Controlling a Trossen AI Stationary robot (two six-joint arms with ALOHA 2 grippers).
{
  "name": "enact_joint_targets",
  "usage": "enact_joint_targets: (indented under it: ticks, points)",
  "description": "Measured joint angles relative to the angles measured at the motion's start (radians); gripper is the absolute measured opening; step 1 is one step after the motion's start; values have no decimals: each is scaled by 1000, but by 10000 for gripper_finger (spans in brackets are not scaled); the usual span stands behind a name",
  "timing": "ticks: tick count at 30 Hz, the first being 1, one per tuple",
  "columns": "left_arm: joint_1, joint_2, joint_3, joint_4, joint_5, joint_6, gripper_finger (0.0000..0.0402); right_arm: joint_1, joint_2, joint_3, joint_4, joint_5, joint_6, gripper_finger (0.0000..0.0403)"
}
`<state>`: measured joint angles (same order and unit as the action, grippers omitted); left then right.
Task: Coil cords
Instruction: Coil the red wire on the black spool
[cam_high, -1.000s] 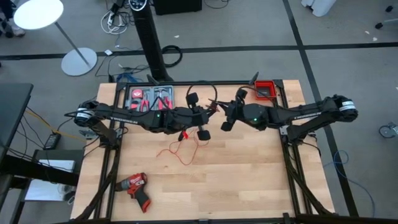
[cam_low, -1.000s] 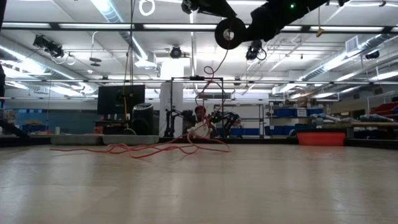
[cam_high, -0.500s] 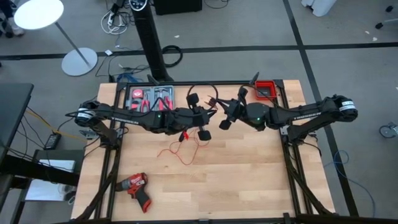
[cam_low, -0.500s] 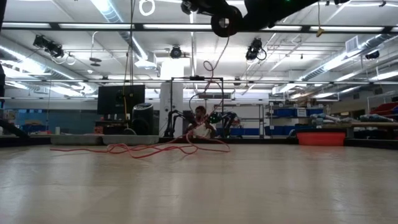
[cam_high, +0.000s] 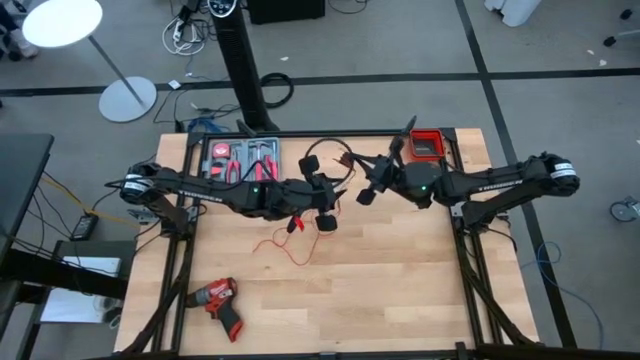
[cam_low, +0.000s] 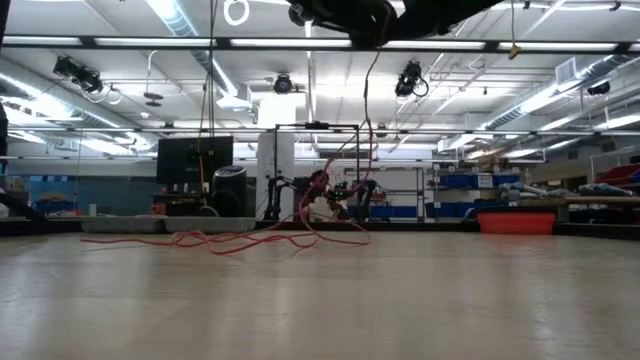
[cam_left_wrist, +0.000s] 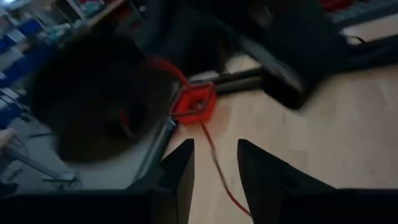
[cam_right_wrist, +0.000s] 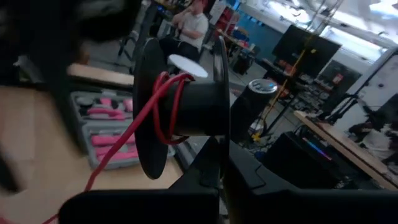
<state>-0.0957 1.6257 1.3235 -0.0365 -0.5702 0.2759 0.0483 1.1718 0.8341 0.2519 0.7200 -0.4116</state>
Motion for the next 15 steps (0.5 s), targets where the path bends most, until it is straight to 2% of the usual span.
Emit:
enact_joint_targets:
  ticks: [7,15]
  points:
    - [-3,0,0,-73,52,-128,126,1,-76,0,-11,25,-33,0]
    - [16,12,0,-39,117,-214,126,33,-84,0,-6,24,-35,0]
